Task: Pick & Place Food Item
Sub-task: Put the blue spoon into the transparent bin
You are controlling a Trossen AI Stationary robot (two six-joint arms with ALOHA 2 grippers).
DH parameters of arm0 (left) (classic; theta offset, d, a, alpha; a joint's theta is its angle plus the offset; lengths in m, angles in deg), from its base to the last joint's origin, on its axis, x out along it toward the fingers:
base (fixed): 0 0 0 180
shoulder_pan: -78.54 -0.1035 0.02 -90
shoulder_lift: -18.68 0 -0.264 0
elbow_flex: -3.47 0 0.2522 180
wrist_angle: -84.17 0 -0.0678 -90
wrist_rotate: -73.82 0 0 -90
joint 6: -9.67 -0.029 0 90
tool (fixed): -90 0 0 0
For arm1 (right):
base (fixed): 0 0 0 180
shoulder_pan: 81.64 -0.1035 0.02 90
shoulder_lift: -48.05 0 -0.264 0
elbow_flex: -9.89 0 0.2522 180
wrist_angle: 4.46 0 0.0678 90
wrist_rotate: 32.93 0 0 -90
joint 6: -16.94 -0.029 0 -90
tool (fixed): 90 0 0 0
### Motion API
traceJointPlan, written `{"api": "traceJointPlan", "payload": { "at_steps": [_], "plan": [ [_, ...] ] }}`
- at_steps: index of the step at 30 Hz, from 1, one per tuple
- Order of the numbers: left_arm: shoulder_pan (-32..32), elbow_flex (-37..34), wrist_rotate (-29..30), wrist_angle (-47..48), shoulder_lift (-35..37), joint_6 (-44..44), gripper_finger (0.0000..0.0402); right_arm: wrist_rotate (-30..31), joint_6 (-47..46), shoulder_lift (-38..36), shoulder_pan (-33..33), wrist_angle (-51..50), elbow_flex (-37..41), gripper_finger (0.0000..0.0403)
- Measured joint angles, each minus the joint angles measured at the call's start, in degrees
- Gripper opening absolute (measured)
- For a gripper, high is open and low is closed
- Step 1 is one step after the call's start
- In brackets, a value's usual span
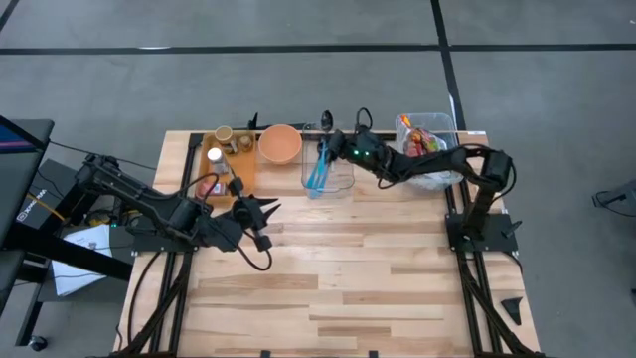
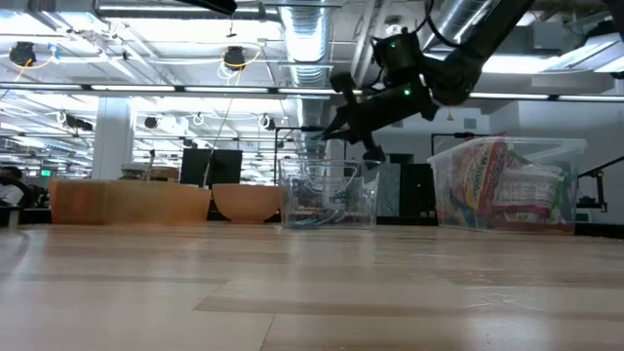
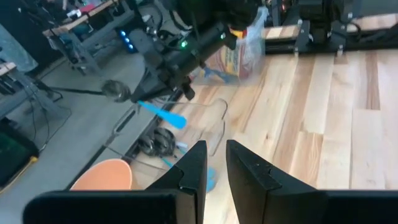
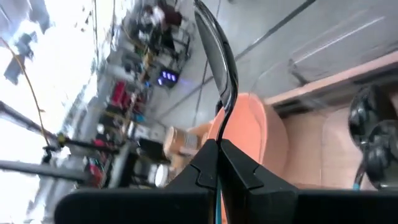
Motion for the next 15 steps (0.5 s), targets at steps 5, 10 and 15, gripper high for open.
{"api": "traceJointPlan", "payload": {
  "at_steps": [5, 10, 15],
  "plan": [
    [1.32, 0.0, 1.04, 1.31, -0.04, 1.44, 0.0053, 6.39, -1.96, -1.22, -1.12, 7.56, 6.83, 0.0],
    [2.18, 0.0, 2.01, 0.48, -0.04, 1.58, 0.0053, 8.52, -6.82, -2.6, -2.32, 16.8, 13.35, 0.0],
    [2.18, 0.0, 2.68, -0.89, -0.06, 1.47, 0.0053, 12.52, -5.23, -2.64, -6.45, 20.38, 14.37, 0.0]
  ]
}}
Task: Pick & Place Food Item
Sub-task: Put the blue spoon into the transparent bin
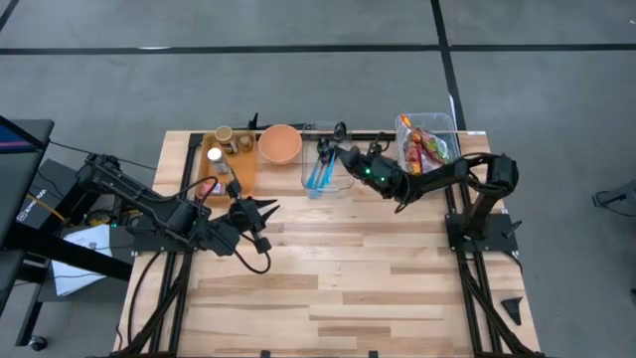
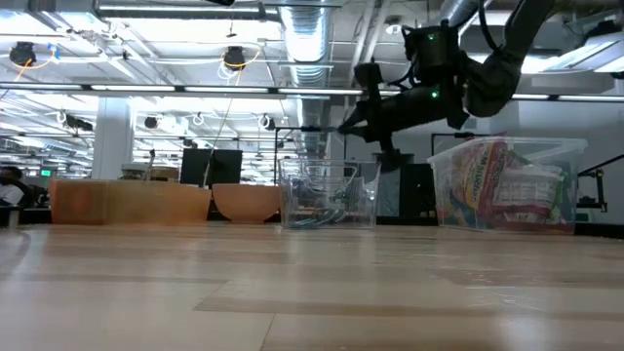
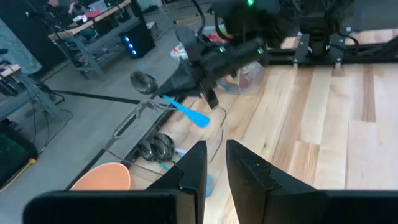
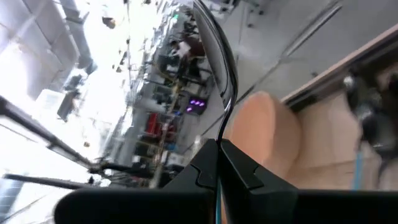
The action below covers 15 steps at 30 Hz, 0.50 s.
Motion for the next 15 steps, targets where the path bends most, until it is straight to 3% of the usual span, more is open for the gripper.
{"api": "traceJointPlan", "payload": {
  "at_steps": [7, 15],
  "plan": [
    [0.0, 0.0, 0.12, -0.21, 0.0, 0.0, 0.0053, 7.13, -0.99, 0.07, -2.21, -2.89, 0.07, 0.0],
    [-0.02, 0.0, 0.1, -0.21, -0.02, -0.05, 0.0053, 8.95, -0.97, 0.11, -2.14, -6.5, 0.07, 0.0]
  ]
}}
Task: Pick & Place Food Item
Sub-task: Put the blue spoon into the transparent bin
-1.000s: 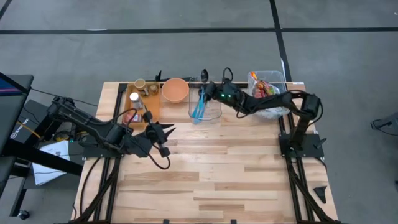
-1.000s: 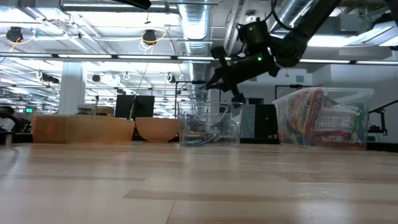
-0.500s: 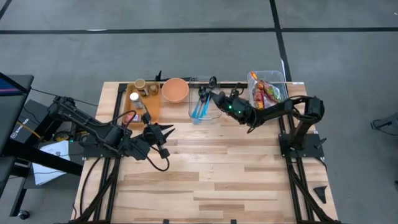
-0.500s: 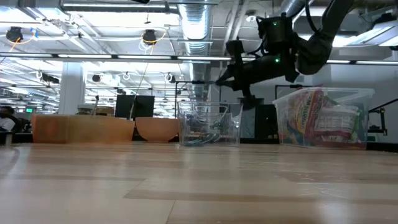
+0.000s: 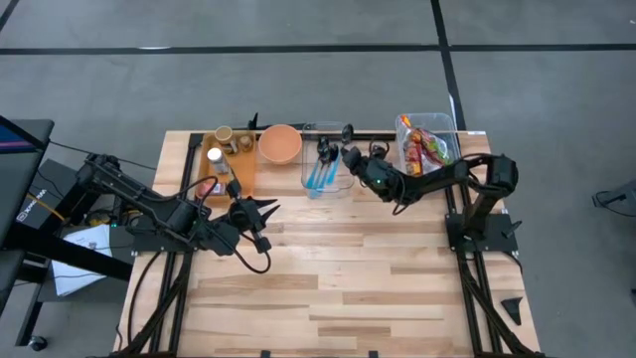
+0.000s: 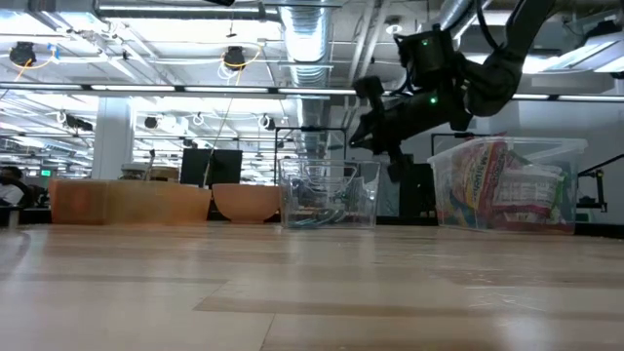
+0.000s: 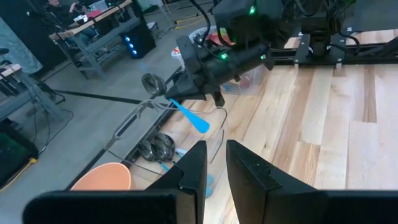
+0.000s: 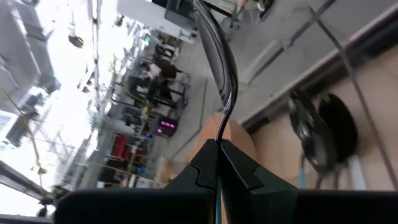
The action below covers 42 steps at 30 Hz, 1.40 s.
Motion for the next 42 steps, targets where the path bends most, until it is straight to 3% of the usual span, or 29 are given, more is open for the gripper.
{"api": "traceJointPlan", "payload": {
  "at_steps": [21, 42],
  "plan": [
    [-0.02, 0.0, -0.07, -0.28, 0.0, 0.02, 0.0053, -2.91, 0.73, 0.48, 2.53, -8.13, -0.04, 0.0],
    [-0.02, 0.0, -0.09, -0.33, -0.02, 0.02, 0.0053, -6.79, 5.3, 0.44, 3.83, -9.59, -1.36, 0.0]
  ]
}}
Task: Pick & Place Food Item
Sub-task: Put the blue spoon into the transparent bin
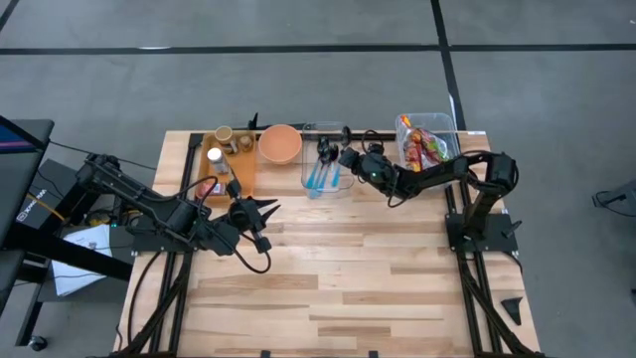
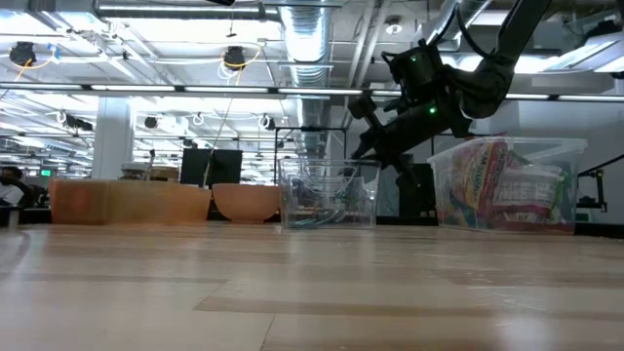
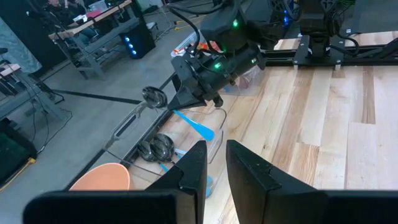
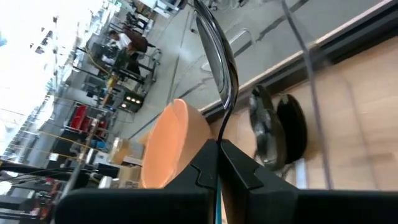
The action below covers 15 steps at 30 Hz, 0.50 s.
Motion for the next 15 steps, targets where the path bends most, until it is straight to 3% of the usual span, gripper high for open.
{"api": "traceJointPlan", "payload": {
  "at_steps": [15],
  "plan": [
    [0.0, 0.0, 0.0, -0.07, 0.02, 0.0, 0.0053, -1.07, -0.09, 0.02, 0.41, -2.63, 0.0, 0.0]
  ]
}}
